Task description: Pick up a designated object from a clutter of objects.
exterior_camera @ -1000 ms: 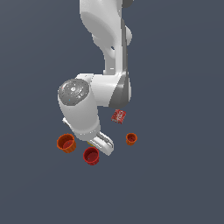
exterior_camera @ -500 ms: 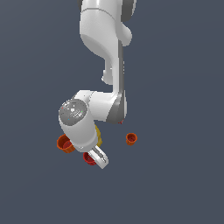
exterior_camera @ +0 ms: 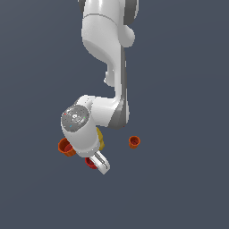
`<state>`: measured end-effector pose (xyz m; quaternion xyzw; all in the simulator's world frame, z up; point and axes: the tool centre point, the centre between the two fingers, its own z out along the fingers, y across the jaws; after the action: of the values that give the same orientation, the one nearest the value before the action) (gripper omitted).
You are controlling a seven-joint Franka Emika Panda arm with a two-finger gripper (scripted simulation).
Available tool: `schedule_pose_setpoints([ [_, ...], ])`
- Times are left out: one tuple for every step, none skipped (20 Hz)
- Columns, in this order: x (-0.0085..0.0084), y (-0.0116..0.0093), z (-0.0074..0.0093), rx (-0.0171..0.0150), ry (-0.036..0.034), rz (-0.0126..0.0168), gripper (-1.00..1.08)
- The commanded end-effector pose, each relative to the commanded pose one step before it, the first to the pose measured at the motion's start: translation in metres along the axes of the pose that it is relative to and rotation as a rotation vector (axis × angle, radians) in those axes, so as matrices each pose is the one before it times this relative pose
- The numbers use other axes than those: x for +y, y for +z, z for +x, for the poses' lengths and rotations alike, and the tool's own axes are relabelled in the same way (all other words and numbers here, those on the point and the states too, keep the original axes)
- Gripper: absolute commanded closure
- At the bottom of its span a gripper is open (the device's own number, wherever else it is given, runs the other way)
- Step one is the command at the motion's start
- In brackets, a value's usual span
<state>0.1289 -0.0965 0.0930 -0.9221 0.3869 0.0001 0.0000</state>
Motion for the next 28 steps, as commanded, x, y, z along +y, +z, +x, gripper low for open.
schedule_pose_setpoints([
  [0.0004, 0.00888, -0.00033, -0.00076, 0.00089, -0.00066, -0.92],
  [0.00016, 0.00499, 0.00001, 0.00017, 0.00066, 0.00013, -0.92],
  [0.00015, 0.00572, -0.00004, 0.00017, 0.00066, 0.00012, -0.92],
  [0.00014, 0.00604, -0.00007, 0.00017, 0.00066, 0.00012, -0.92],
  [-0.0002, 0.00543, -0.00028, 0.0, 0.0, 0.0, -0.92],
  [0.00017, 0.00447, 0.00005, 0.00018, 0.00066, 0.00013, -0.92],
  [0.00017, 0.00364, 0.00013, 0.00018, 0.00065, 0.00013, -0.92],
  [-0.0002, 0.00298, -0.00003, 0.0, 0.0, 0.0, -0.92],
  [-0.00021, 0.00216, 0.00007, 0.0, 0.0, 0.0, -0.92],
  [-0.00023, 0.00134, 0.00019, 0.0, 0.0, 0.0, -0.92],
  [-0.00025, 0.00052, 0.00031, 0.0, 0.0, 0.0, -0.92],
  [-0.00023, -0.00019, 0.00035, 0.0, 0.0, 0.0, -0.92],
  [-0.00008, -0.0002, 0.00014, 0.0, 0.0, 0.0, -0.92],
  [0.0, 0.0, 0.0, 0.0, 0.0, 0.0, 1.08],
  [0.0, 0.0, 0.0, 0.0, 0.0, 0.0, 1.08],
  [0.0, 0.0, 0.0, 0.0, 0.0, 0.0, 1.08],
  [0.0, 0.0, 0.0, 0.0, 0.0, 0.0, 1.08],
  [0.0, 0.0, 0.0, 0.0, 0.0, 0.0, 1.08],
  [0.0, 0.0, 0.0, 0.0, 0.0, 0.0, 1.08],
  [0.0, 0.0, 0.0, 0.0, 0.0, 0.0, 1.08],
  [0.0, 0.0, 0.0, 0.0, 0.0, 0.0, 1.08],
  [0.0, 0.0, 0.0, 0.0, 0.0, 0.0, 1.08],
  [0.0, 0.0, 0.0, 0.0, 0.0, 0.0, 1.08],
  [0.00005, -0.00033, -0.00029, 0.0, 0.0, 0.0, 1.08],
  [0.00001, -0.00026, -0.00005, 0.0, 0.0, 0.0, 1.08],
  [0.00003, -0.00079, -0.00016, 0.0, 0.0, 0.0, 1.08],
  [0.00005, -0.00132, -0.00027, 0.0, 0.0, 0.0, 1.08],
  [0.00008, -0.00185, -0.00037, 0.0, 0.0, 0.0, 1.08],
])
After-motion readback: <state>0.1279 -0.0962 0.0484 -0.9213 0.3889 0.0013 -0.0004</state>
